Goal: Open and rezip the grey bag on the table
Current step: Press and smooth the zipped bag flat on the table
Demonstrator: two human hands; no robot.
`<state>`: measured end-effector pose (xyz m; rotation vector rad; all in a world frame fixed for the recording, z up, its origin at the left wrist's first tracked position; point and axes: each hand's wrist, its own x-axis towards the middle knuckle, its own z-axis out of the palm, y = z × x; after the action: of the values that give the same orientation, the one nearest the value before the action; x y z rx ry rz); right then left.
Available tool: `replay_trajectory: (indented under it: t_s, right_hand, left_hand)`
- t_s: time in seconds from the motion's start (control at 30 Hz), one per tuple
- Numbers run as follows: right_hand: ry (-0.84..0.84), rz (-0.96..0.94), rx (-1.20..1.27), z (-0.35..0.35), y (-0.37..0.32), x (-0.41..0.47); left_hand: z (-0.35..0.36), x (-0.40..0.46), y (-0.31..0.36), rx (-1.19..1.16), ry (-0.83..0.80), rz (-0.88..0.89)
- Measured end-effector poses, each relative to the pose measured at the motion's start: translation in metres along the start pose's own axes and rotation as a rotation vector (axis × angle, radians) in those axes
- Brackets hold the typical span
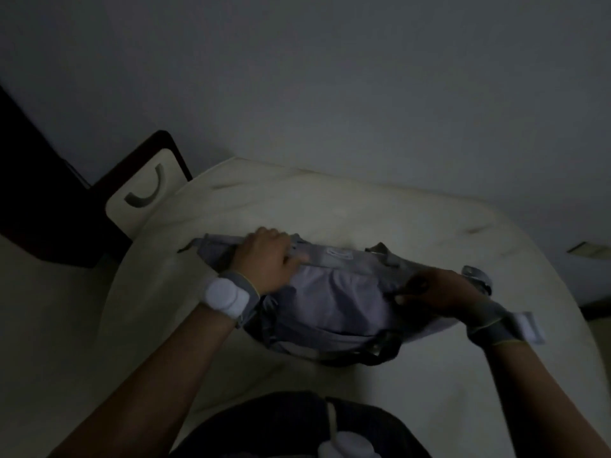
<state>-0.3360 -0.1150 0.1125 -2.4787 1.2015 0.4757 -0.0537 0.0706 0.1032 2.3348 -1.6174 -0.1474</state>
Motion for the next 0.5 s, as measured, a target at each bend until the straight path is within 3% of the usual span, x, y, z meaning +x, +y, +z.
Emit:
replay_trajectory:
  t_s: [0.1,0.17,0.33,0.5]
  right_hand:
    - [0.089,-0.018,-0.091,0.021,0.026,-0.015]
    - [0.156,0.033,-0.074,0.047,0.025,-0.018]
    - [0.274,0.068,-0.061,0.082,0.009,-0.035]
    - [0.528,0.017,-0.031,-0.002,0.009,-0.078]
  left_hand:
    - [0.039,-0.015,0.031,0.011,-0.258,0.125]
    - [0.059,-0.025,0.034,0.097,-0.31,0.162]
    - [0.065,-0.052,0.031,0.034,-0.233,0.126]
    - [-0.018,-0.036,0.048,0.101,0.007,0.129]
